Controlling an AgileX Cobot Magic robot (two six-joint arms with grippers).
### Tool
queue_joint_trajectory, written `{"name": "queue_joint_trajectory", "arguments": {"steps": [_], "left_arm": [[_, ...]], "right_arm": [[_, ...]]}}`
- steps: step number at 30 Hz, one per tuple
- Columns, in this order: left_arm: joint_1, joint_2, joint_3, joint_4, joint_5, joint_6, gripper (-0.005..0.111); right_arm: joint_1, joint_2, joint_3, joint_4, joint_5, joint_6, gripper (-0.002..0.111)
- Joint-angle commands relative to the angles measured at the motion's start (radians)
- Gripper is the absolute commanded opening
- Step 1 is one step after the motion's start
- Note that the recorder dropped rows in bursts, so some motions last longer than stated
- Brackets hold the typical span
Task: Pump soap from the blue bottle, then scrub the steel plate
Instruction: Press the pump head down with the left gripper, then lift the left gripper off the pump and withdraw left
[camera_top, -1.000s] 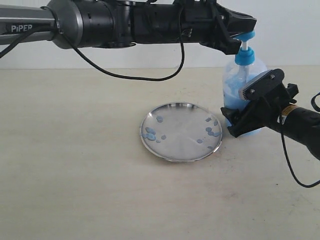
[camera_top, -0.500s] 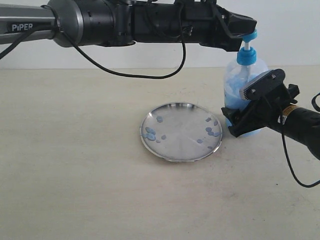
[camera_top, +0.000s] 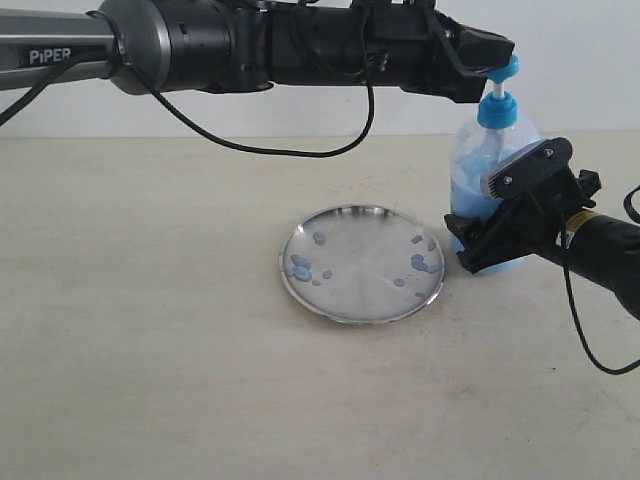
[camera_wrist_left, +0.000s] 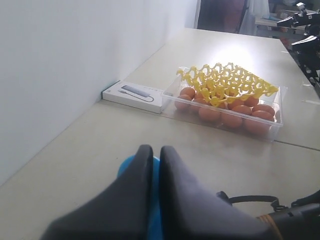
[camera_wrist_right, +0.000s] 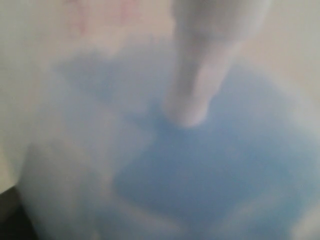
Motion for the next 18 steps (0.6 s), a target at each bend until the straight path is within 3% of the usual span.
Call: {"name": "queue_joint_trajectory", "arguments": {"steps": [1,8,11,18], "left_arm": [[-0.005,0.043,0.049,0.12,-0.062,-0.026,0.004],[-0.005,0.043,0.103,0.14,-0.062,-0.035,0.004],[-0.005,0.018,0.101,-0.057,-0.081,0.099,0.004],[-0.005,-0.128,0.069,-0.057,-0.196,0.162,0.004]], "right_arm": [[0.001,0.01,0.01,-0.05,0.086,-0.027,0.0],[0.001,0.01,0.01,-0.05,0.08,-0.028,0.0],[0.001,0.01,0.01,-0.048,0.06,-0.027,0.0],[0.001,0.01,0.01,-0.01,0.026,0.12,0.0]]}}
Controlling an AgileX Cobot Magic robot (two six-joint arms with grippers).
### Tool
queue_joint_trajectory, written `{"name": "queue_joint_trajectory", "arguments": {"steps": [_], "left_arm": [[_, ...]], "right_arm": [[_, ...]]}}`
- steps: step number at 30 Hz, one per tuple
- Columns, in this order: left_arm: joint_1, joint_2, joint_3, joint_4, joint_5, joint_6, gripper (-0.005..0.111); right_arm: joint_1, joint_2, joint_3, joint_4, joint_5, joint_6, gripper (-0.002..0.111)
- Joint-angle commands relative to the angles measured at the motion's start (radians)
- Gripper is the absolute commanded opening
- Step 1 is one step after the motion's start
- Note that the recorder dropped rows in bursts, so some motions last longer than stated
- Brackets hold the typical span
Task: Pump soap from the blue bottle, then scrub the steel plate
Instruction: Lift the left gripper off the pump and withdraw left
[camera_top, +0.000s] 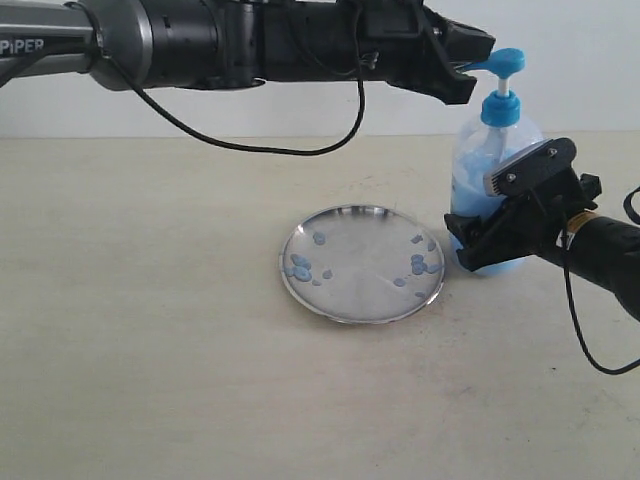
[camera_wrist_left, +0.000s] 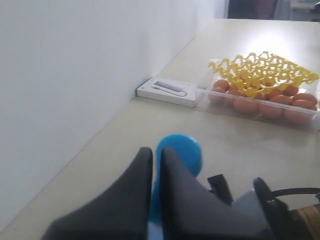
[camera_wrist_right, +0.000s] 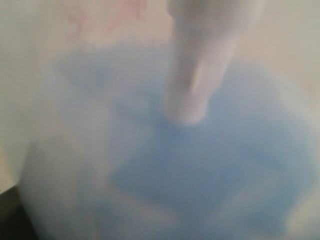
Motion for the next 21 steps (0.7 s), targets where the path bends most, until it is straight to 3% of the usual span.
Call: {"name": "queue_joint_trajectory", "arguments": {"steps": [1,8,17,21], "left_arm": [[-0.004,-0.061,0.005,0.011,-0.081,0.016,0.004],[-0.004,-0.164,0.065,0.011,-0.107,0.019,0.004],[-0.004,-0.407,0.321,0.011,-0.2,0.163,0.004],[-0.004,-0.54,0.465,0.011,-0.266,0.168,0.004]], "right_arm": [[0.003,0.01,0.01,-0.008,0.035,0.068,0.0],[0.003,0.01,0.01,0.013,0.028,0.1,0.0],[0.003,0.01,0.01,0.062,-0.017,0.104,0.0],[0.003,0.01,0.01,0.062,-0.03,0.104,0.015]]}}
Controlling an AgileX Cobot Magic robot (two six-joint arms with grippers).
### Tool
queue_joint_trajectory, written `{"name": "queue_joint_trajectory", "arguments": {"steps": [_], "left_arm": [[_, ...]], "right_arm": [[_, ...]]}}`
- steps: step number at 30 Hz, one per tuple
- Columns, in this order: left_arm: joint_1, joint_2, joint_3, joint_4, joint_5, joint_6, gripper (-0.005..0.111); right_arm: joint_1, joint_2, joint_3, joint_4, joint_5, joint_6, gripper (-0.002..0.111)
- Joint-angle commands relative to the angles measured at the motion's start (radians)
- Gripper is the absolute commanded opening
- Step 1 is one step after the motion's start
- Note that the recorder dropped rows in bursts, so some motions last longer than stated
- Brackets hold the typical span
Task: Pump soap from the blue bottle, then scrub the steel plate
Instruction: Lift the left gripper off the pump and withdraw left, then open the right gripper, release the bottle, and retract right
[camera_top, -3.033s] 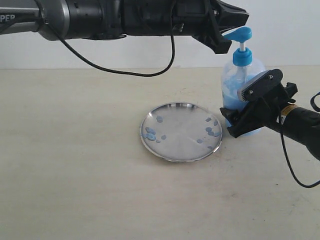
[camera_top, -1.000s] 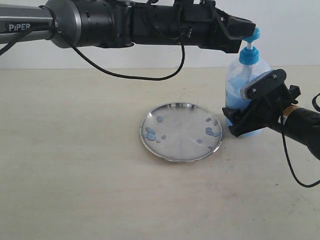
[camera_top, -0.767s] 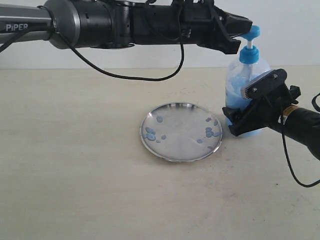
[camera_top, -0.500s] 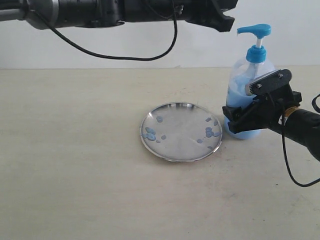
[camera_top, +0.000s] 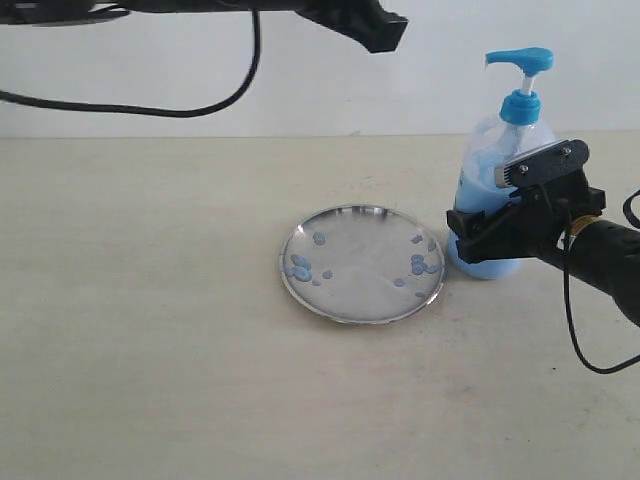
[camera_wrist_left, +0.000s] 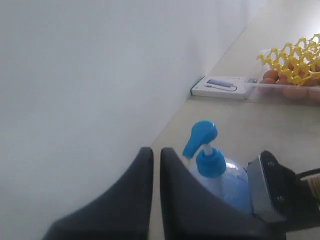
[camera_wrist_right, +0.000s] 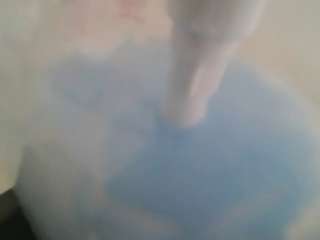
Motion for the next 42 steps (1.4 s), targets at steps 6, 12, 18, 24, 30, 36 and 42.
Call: {"name": "queue_joint_trajectory", "arguments": {"steps": [6,12,18,24,30,36,42], "left_arm": [[-0.004,-0.34,0.339,-0.001,-0.283,0.02,0.004],[-0.004,-0.616,0.548,-0.001,-0.512,-0.015,0.004],[-0.004,-0.924,0.715,-0.001,-0.694,-0.166,0.004],[-0.004,-1.203,0.904,-0.001,-0.926,-0.259,0.004],[-0.004,-1.383,1.101,-0.001,-0.913,-0.262,0.004],[-0.004,-1.484,1.161,-0.001,-0.899,-0.28,0.004],[-0.004,-1.499,1.163,-0.001,-0.899,-0.28,0.004]], "right_arm": [[0.003,0.0,0.006,0.043,-0.045,-0.009,0.086],[0.003,0.0,0.006,0.111,-0.051,-0.011,0.105],[0.003,0.0,0.006,0.111,-0.051,-0.009,0.105],[0.003,-0.002,0.006,0.111,-0.081,0.057,0.105],[0.003,-0.067,0.009,0.105,-0.076,0.058,0.105],[0.003,-0.221,0.009,0.105,0.158,0.065,0.105],[0.003,-0.42,0.009,0.103,0.436,0.142,0.105]]}}
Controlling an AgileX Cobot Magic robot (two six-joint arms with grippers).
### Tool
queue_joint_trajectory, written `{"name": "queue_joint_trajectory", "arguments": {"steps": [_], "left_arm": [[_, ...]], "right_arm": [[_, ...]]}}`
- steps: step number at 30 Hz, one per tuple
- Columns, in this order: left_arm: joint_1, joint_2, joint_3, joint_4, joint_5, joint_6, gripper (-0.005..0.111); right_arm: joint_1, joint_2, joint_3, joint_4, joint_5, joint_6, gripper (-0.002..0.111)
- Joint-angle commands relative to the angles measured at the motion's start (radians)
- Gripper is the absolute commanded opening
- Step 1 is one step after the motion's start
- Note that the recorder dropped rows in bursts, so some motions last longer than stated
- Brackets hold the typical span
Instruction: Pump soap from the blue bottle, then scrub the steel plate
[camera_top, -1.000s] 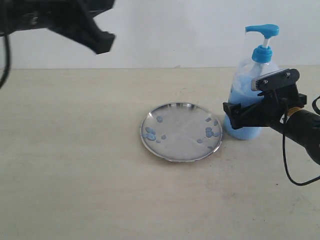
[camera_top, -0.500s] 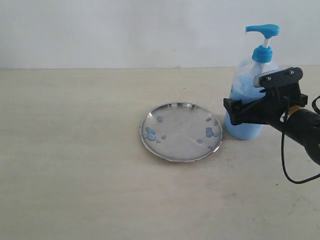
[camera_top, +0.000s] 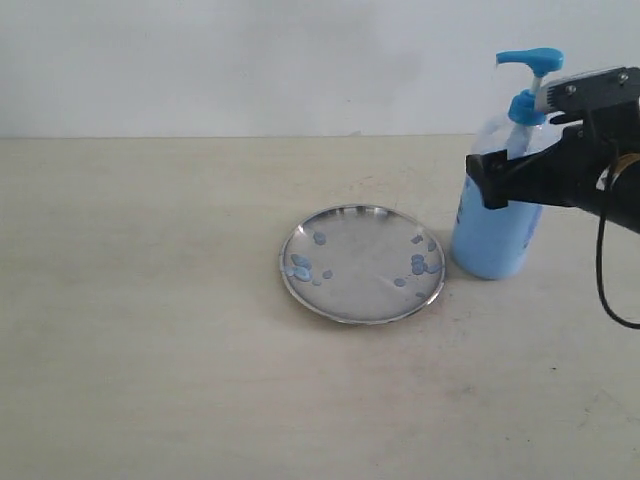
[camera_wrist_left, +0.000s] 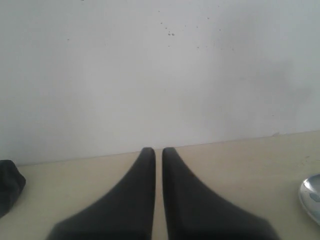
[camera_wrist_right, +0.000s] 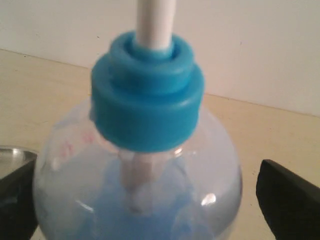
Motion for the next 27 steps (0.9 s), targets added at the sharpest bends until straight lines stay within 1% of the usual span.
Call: {"name": "queue_joint_trajectory", "arguments": {"steps": [1,5,7,9,11,15,16,18,19,21,23,25,27], "left_arm": [[-0.004,-0.008,0.006,0.001,0.013,-0.011,0.004],[-0.004,-0.008,0.006,0.001,0.013,-0.011,0.004],[-0.004,-0.008,0.006,0.001,0.013,-0.011,0.004],[-0.004,-0.009,0.008,0.001,0.013,-0.011,0.004],[-0.004,-0.009,0.01,0.001,0.003,-0.011,0.004],[-0.004,-0.009,0.012,0.001,-0.006,-0.011,0.004],[-0.004,-0.009,0.014,0.001,-0.006,-0.011,0.004],[-0.004,-0.009,0.029,0.001,-0.006,-0.011,0.004],[-0.004,-0.009,0.04,0.001,-0.006,-0.011,0.004],[-0.004,-0.009,0.06,0.001,-0.006,-0.011,0.004],[-0.004,-0.009,0.068,0.001,-0.006,-0.011,0.004],[-0.004,-0.009,0.068,0.001,-0.006,-0.011,0.004],[-0.004,-0.009,0.068,0.001,-0.006,-0.011,0.004]], "right_arm": [[-0.005,-0.165,0.001,0.011,0.203,0.052,0.105],[0.003,-0.288,0.001,0.011,0.254,0.075,0.105],[0.025,-0.353,0.001,0.011,0.275,0.088,0.105],[0.063,-0.416,0.001,0.011,0.333,0.091,0.105],[0.106,-0.497,0.001,0.011,0.439,0.089,0.105],[0.182,-0.655,0.001,0.024,0.706,0.098,0.105],[0.193,-0.708,0.001,0.033,0.773,0.113,0.102],[0.196,-0.783,0.001,0.032,0.89,0.147,0.09],[0.193,-0.823,0.001,0.032,0.936,0.167,0.078],[0.193,-0.898,0.001,0.03,1.006,0.164,0.046],[0.193,-0.97,0.001,0.023,1.053,0.117,0.002],[0.193,-1.039,0.001,0.042,1.076,0.116,0.002],[0.193,-1.122,0.001,0.102,1.109,0.112,0.001]]}}
